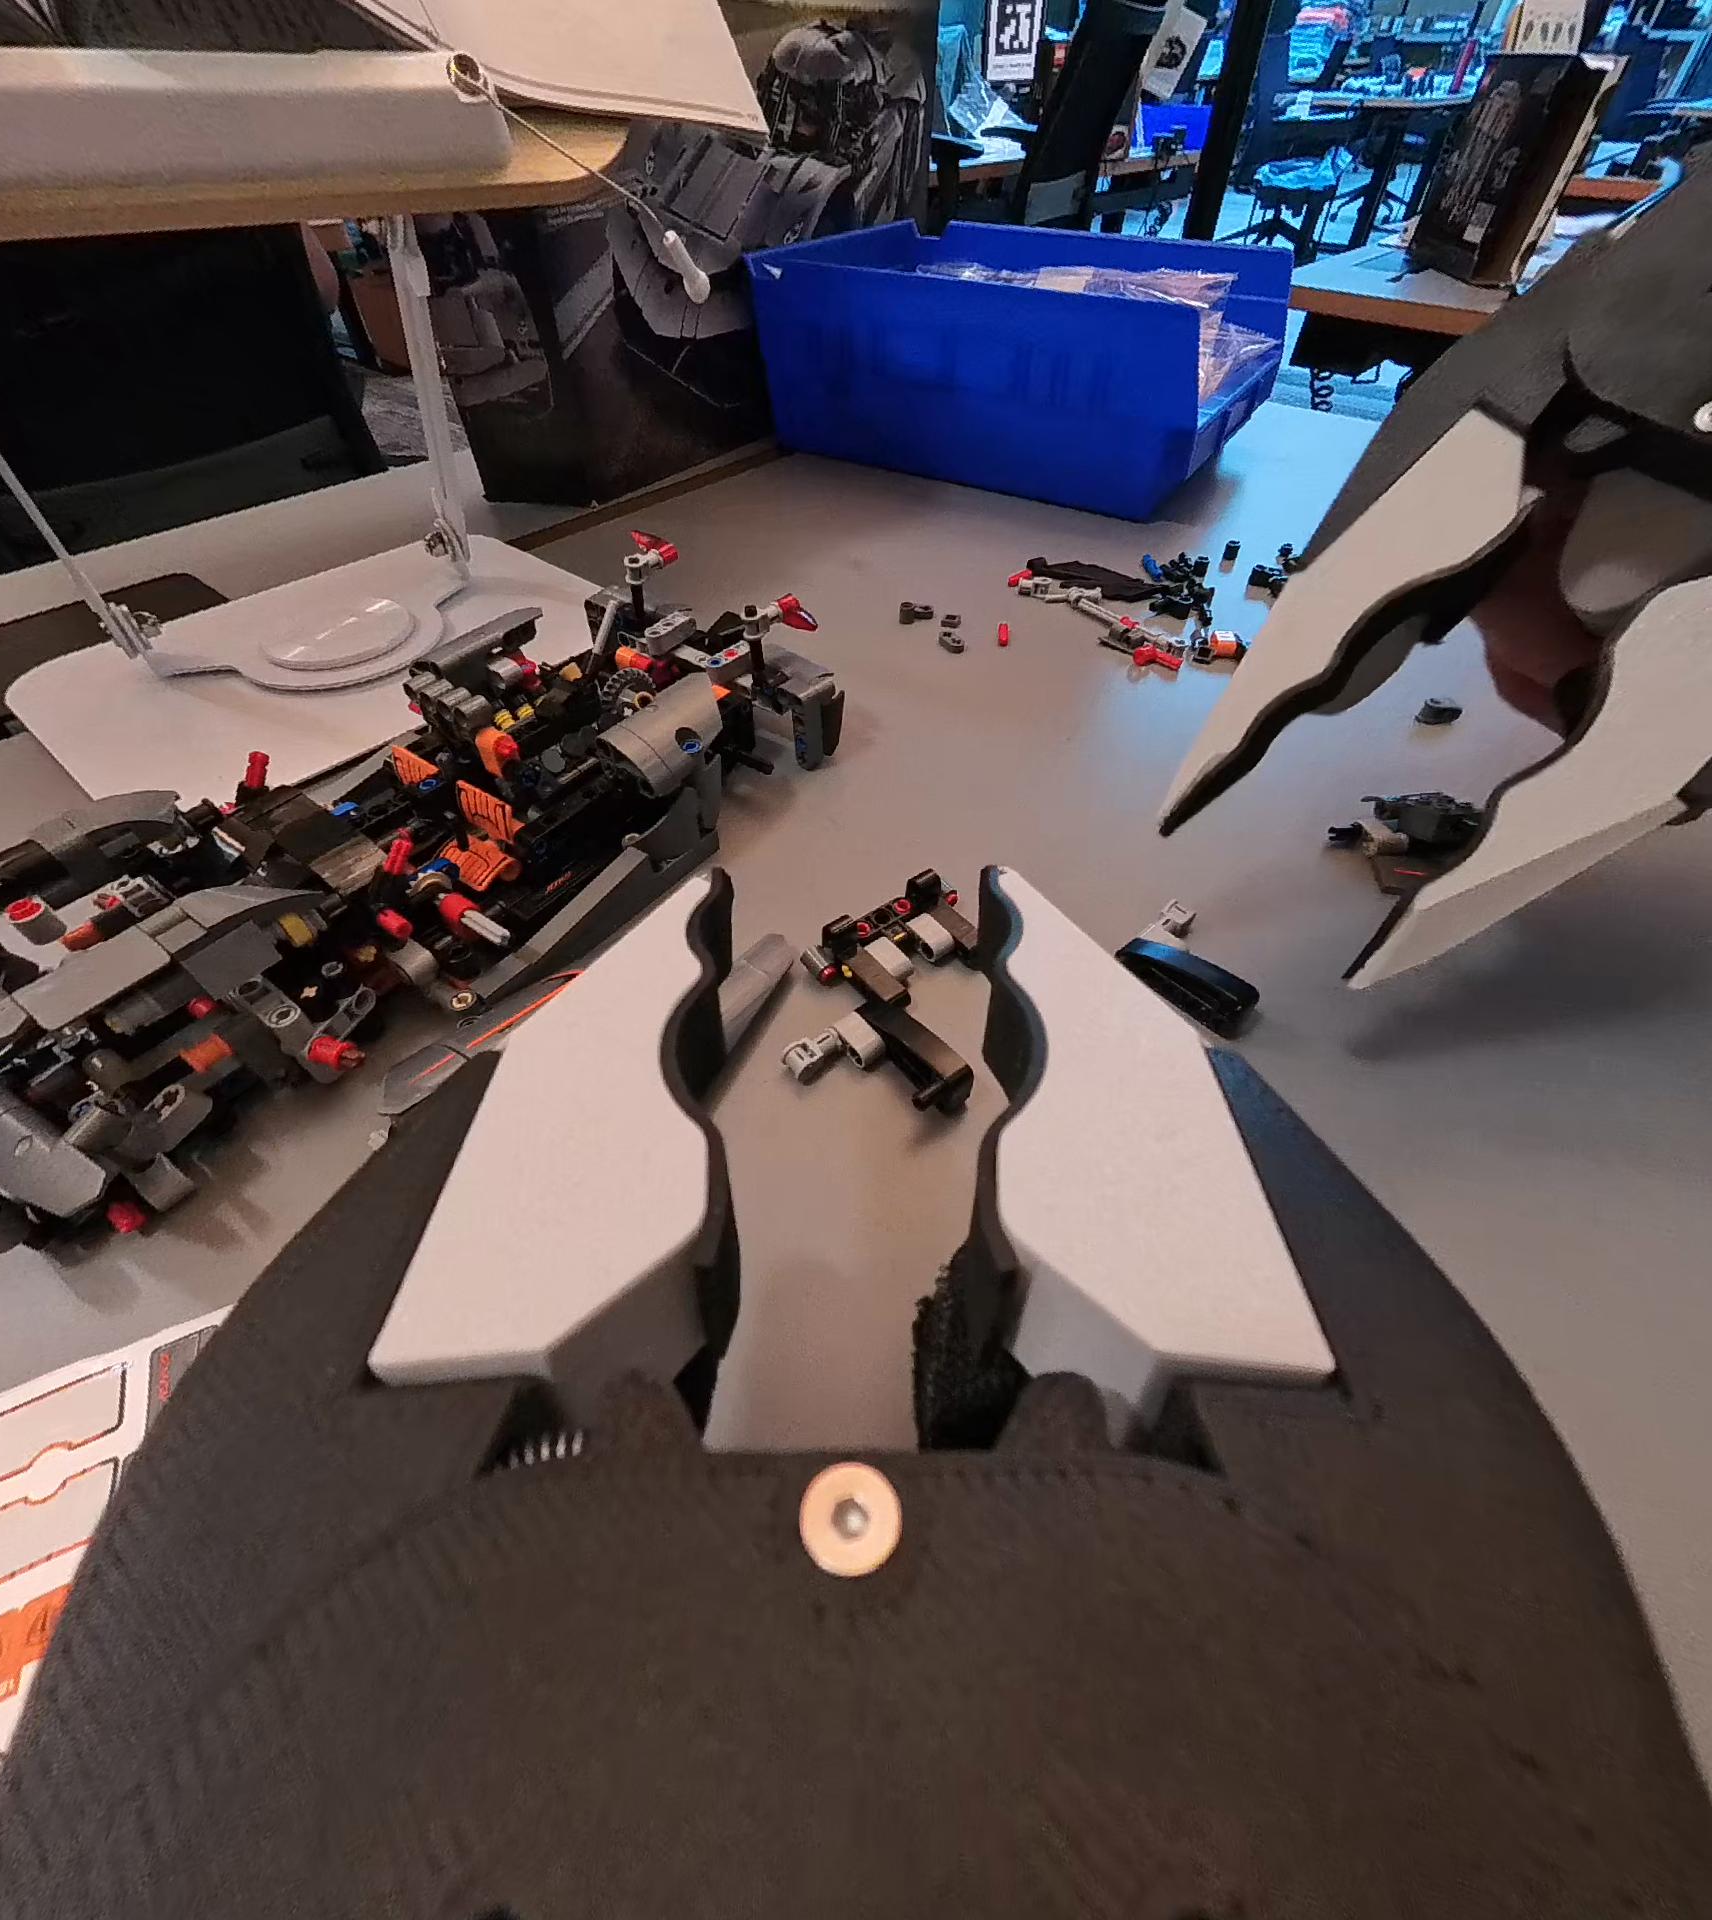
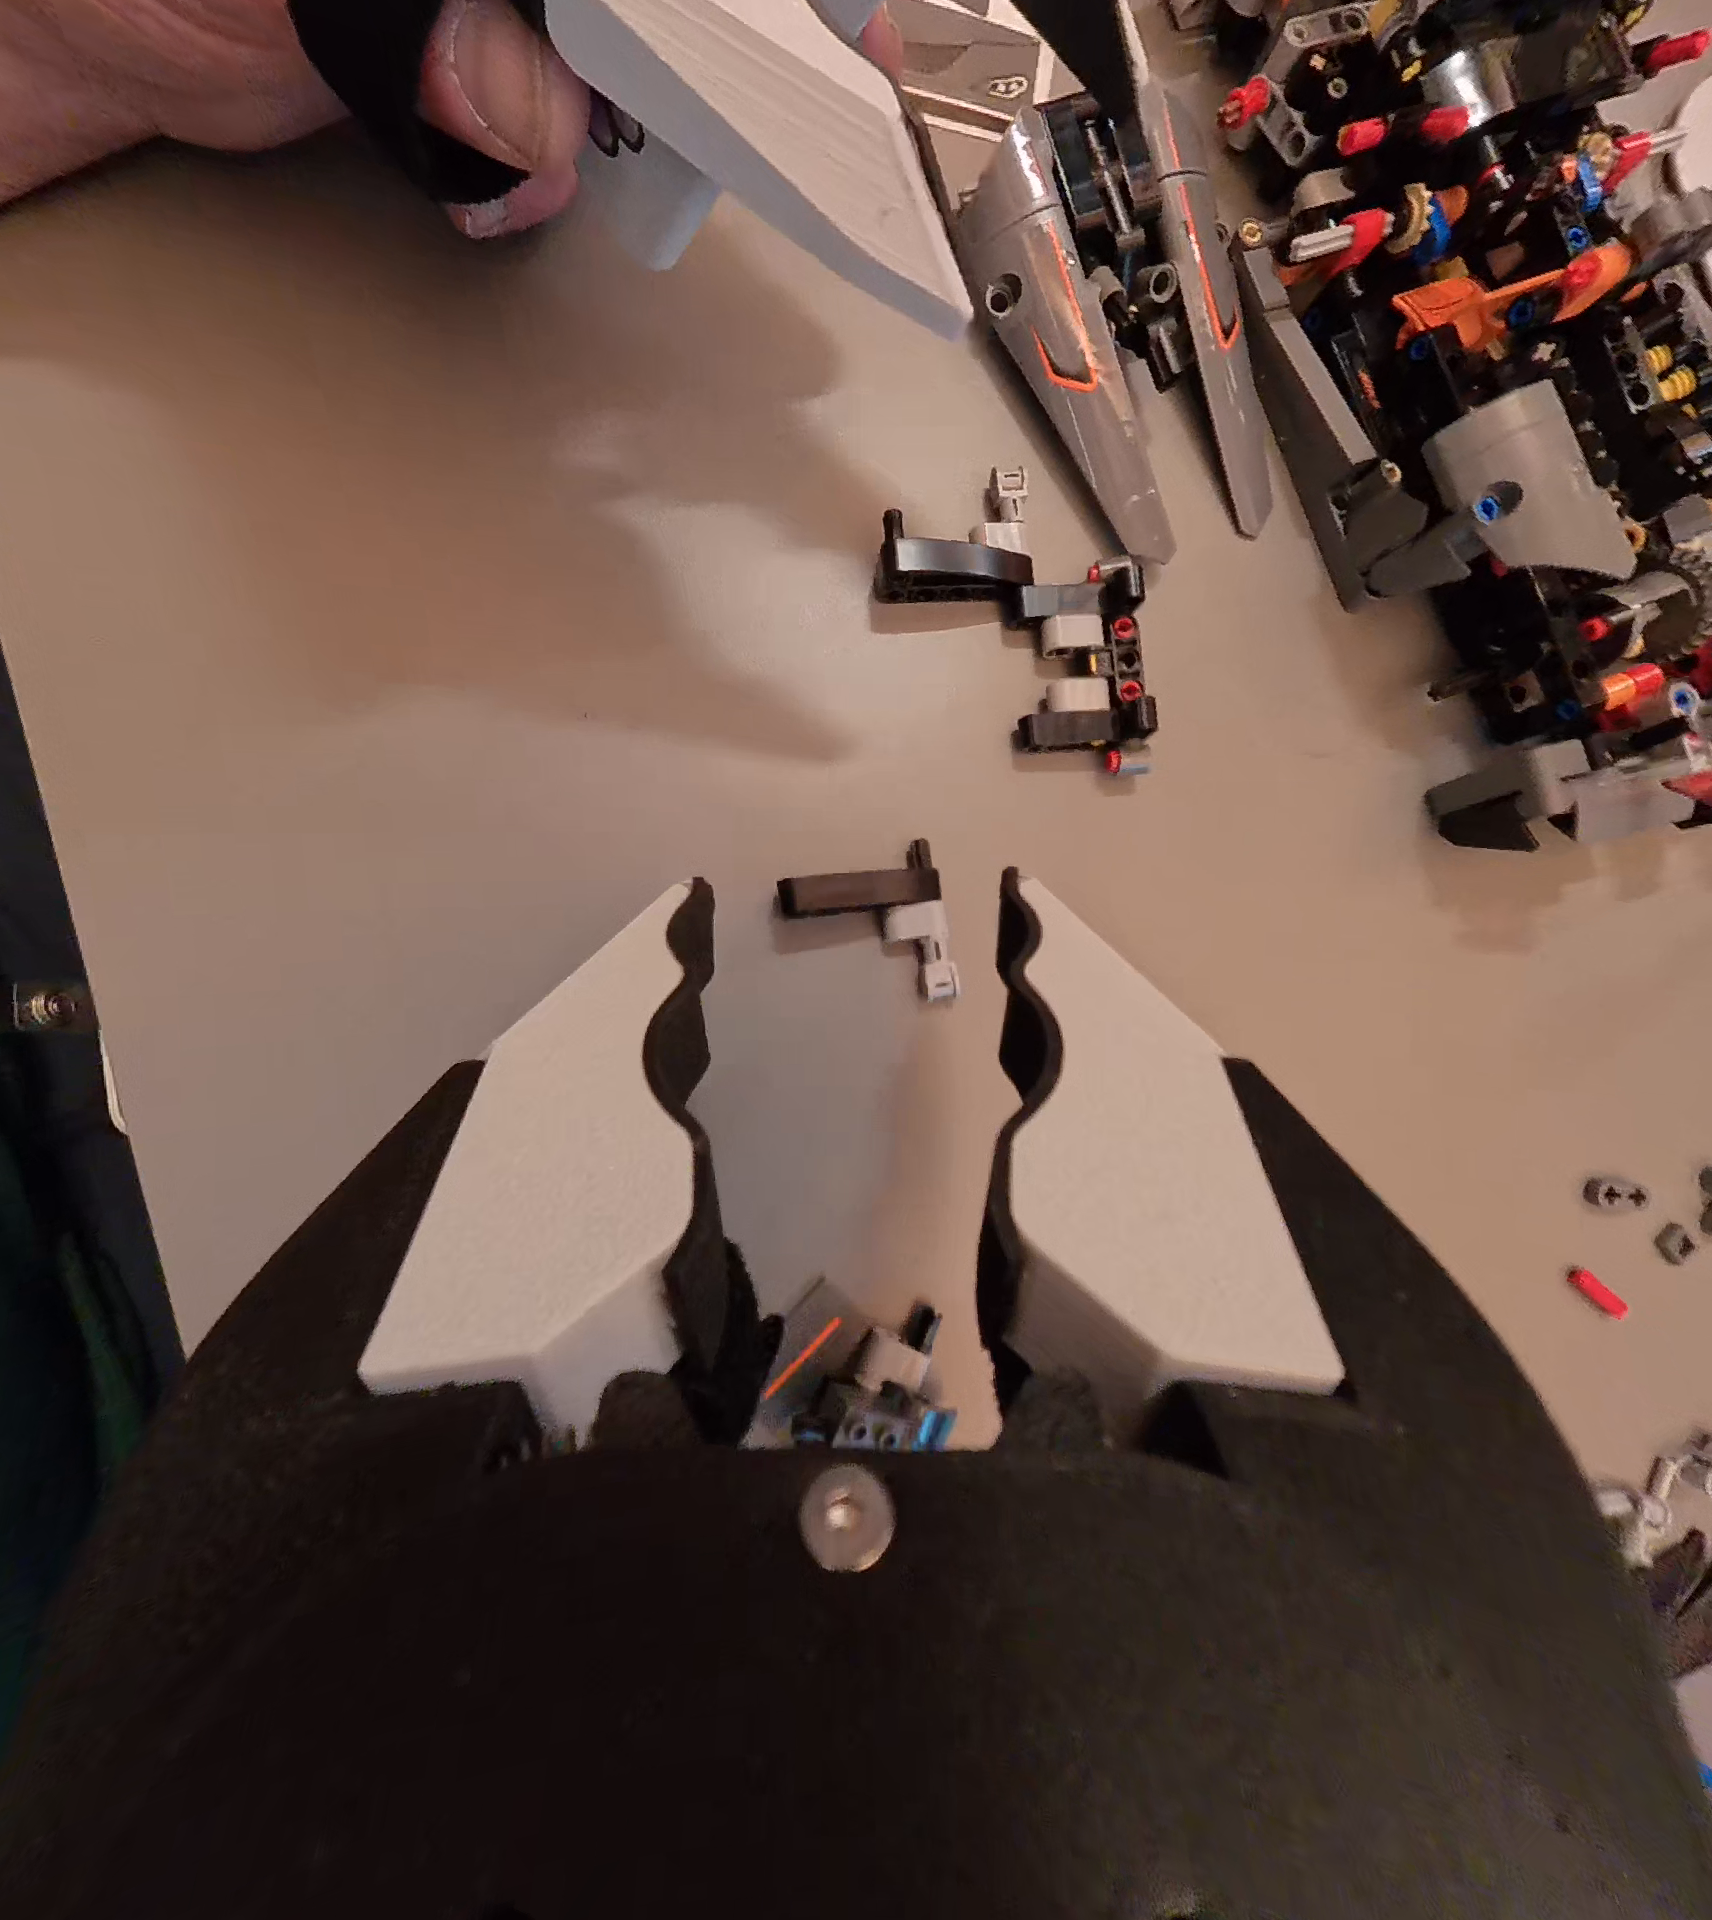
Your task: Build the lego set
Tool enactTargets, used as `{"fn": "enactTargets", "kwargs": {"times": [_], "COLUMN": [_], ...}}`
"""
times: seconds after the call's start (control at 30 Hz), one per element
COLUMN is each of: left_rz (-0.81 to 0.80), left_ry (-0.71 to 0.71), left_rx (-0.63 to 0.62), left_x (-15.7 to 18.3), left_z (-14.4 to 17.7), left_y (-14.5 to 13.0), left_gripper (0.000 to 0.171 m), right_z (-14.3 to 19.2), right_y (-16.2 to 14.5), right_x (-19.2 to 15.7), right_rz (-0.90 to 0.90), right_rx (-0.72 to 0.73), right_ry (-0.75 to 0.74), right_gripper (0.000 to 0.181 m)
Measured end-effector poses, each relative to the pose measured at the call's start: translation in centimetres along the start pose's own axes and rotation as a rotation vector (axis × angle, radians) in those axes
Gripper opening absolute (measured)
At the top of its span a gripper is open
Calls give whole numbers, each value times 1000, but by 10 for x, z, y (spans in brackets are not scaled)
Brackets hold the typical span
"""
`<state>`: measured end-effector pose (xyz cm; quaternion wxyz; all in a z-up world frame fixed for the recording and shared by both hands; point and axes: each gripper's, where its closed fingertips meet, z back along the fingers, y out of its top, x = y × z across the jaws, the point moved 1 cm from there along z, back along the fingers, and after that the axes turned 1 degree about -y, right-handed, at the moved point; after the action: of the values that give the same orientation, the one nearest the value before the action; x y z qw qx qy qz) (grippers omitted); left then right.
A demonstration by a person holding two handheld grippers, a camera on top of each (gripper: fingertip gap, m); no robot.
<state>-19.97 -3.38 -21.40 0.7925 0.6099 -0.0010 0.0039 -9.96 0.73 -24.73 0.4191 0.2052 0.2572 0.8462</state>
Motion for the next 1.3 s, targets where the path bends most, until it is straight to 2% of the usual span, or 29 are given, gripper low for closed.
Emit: {"fn": "enactTargets", "kwargs": {"times": [0.3,0.53,0.67,0.9,0.97,1.03,1.1,1.17,1.23,1.3], "left_rz": [-18,-31,-23,-39,-67,-107,-205,-270,-340,-408], "left_ry": [6,15,18,15,-25,-127,-219,-322,-342,-332], "left_rx": [-2,-15,-15,-8,21,27,-22,-141,-274,-352], "left_x": [2,2,1,3,15,39,66,89,93,89], "left_z": [0,-1,-1,-1,2,2,-3,-14,-27,-36], "left_y": [0,-1,-1,0,5,10,9,-5,-24,-35], "left_gripper": [45,45,45,46,47,48,49,50,52,51], "right_z": [47,67,68,55,49,40,28,14,2,-9], "right_y": [-41,-65,-73,-67,-61,-51,-42,-35,-32,-33], "right_x": [20,23,19,7,6,6,8,10,11,13], "right_rz": [-133,-192,-190,-164,-150,-112,-77,-51,-26,-4], "right_rx": [5,-5,-27,-19,-8,3,3,-7,-23,-53], "right_ry": [-94,-126,-127,-92,-77,-61,-45,-24,4,17], "right_gripper": [53,54,53,51,47,40,35,32,30,29]}}
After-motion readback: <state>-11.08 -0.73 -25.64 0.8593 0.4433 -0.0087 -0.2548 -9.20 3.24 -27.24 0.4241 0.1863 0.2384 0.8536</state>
